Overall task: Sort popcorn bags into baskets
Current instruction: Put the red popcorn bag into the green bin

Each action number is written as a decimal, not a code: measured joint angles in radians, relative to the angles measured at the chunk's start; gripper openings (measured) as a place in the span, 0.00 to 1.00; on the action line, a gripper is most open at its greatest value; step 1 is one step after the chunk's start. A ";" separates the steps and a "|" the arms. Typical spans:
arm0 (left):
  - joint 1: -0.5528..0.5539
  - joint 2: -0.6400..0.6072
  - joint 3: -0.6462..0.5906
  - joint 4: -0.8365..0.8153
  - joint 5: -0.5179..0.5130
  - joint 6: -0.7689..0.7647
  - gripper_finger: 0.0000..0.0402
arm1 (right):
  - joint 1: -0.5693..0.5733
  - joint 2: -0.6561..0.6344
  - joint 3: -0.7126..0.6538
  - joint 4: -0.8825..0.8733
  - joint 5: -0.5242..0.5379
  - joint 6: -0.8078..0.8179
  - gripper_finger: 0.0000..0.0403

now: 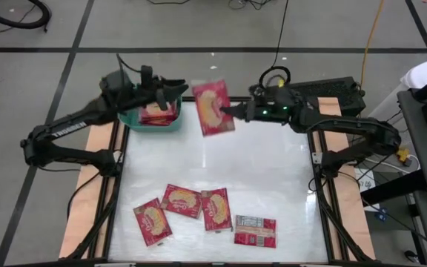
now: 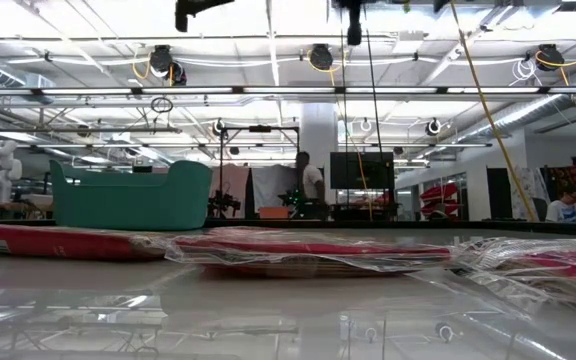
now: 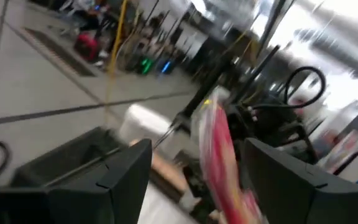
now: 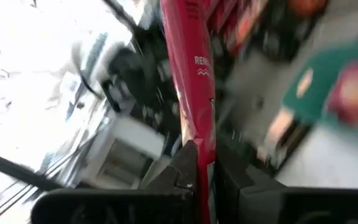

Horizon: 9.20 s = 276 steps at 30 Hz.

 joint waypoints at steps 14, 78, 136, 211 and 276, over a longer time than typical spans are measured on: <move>0.134 0.139 0.195 -0.584 0.378 0.071 0.64 | 0.003 0.179 0.000 -0.104 -0.344 0.126 0.03; 0.488 0.137 0.194 -0.839 0.416 0.355 0.04 | -0.176 0.153 0.001 -0.154 -0.494 -0.100 0.33; 0.778 0.075 -0.163 -0.553 0.124 0.267 0.64 | 0.139 -0.038 -0.001 -0.536 -0.174 0.010 0.32; -0.946 0.046 -0.142 -0.398 -0.403 -0.398 0.44 | 0.846 0.194 -0.385 -0.360 0.003 0.237 0.69; -0.807 0.046 -0.142 -0.532 -0.405 -0.256 0.44 | 0.603 -0.072 -0.386 -0.498 0.276 -0.034 0.00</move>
